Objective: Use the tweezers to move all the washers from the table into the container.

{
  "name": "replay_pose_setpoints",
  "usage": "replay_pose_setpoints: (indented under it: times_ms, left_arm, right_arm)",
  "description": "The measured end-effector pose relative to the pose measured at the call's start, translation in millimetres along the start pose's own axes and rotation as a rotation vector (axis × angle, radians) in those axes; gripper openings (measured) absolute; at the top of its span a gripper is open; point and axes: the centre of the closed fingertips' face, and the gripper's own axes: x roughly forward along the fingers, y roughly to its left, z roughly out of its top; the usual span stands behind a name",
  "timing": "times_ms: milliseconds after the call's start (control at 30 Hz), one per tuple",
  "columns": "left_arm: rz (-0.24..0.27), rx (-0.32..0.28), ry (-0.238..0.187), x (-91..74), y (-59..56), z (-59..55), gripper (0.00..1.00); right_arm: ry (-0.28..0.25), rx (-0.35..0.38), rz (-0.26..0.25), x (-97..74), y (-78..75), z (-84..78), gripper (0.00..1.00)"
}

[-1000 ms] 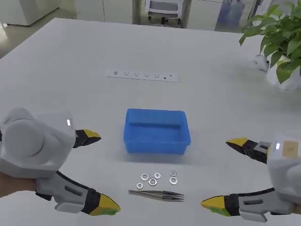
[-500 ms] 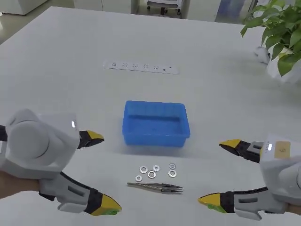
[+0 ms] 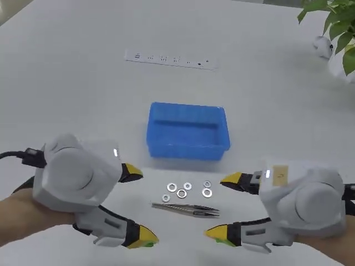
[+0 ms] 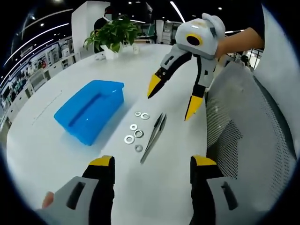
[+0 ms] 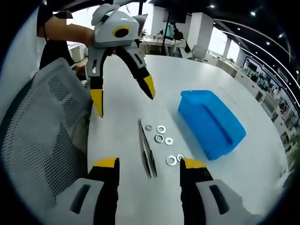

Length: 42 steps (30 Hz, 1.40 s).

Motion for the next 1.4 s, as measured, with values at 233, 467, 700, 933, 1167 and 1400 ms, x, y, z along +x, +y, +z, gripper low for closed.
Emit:
replay_pose_setpoints:
  times_ms: [233,467,700,933,1167,1400]
  left_arm:
    - [-0.02,-0.017,0.006,11.8,8.0,-4.9,0.53]
    - [-0.043,-0.023,0.018,19.9,14.3,-9.6,0.42]
    - [-0.073,0.02,0.039,29.2,17.6,-12.8,0.35]
    - [-0.112,0.093,0.071,28.8,14.5,-14.3,0.26]
    - [-0.133,0.125,0.065,35.1,9.3,-8.8,0.24]
    - [-0.121,0.128,0.055,37.8,12.7,-5.2,0.11]
  right_arm:
    - [0.058,-0.07,0.062,23.5,2.7,-2.8,0.32]
    - [0.071,-0.064,0.095,33.7,1.6,-3.7,0.27]
    - [0.092,-0.078,0.128,38.4,2.0,-6.5,0.19]
    - [0.118,-0.123,0.14,38.4,5.0,-7.3,0.11]
    - [0.133,-0.098,0.134,39.7,2.5,-7.4,0.08]
    - [0.131,-0.111,0.127,39.6,2.5,-7.6,0.08]
